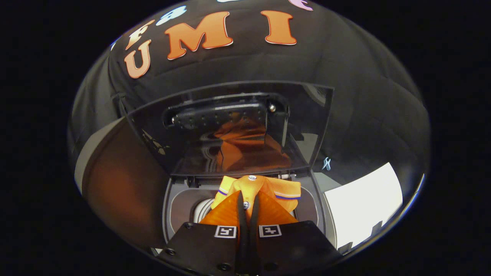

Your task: Put the clothes into the washing machine and then close the washing machine lid.

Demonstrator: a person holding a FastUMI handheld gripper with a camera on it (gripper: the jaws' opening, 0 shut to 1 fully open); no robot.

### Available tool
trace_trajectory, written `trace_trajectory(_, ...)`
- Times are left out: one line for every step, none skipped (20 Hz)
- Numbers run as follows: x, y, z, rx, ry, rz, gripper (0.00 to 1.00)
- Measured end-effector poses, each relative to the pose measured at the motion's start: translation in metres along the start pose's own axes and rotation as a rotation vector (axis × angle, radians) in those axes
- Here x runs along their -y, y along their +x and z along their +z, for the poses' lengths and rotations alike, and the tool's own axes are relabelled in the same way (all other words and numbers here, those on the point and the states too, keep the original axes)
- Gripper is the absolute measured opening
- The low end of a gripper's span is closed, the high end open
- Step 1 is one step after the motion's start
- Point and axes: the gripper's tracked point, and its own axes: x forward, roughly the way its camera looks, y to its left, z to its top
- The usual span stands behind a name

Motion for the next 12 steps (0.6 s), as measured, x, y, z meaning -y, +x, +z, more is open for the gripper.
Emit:
trace_trajectory(0.000, 0.010, -0.011, -0.018, -0.011, -0.001, 0.08)
trace_trajectory(0.000, 0.019, -0.023, -0.040, -0.015, -0.004, 0.08)
trace_trajectory(0.000, 0.026, -0.032, -0.058, -0.013, -0.005, 0.08)
trace_trajectory(0.000, 0.034, -0.042, -0.073, -0.006, -0.004, 0.08)
trace_trajectory(-0.001, 0.040, -0.051, -0.088, -0.003, -0.005, 0.08)
trace_trajectory(-0.002, 0.046, -0.060, -0.100, -0.006, -0.007, 0.08)
trace_trajectory(-0.004, 0.052, -0.067, -0.108, -0.012, -0.005, 0.08)
trace_trajectory(-0.005, 0.056, -0.075, -0.115, -0.025, -0.003, 0.08)
trace_trajectory(-0.008, 0.062, -0.082, -0.124, -0.040, -0.004, 0.08)
trace_trajectory(-0.007, 0.068, -0.091, -0.138, -0.054, -0.014, 0.08)
trace_trajectory(-0.007, 0.073, -0.099, -0.163, -0.066, -0.018, 0.08)
trace_trajectory(-0.008, 0.078, -0.107, -0.184, -0.065, -0.018, 0.08)
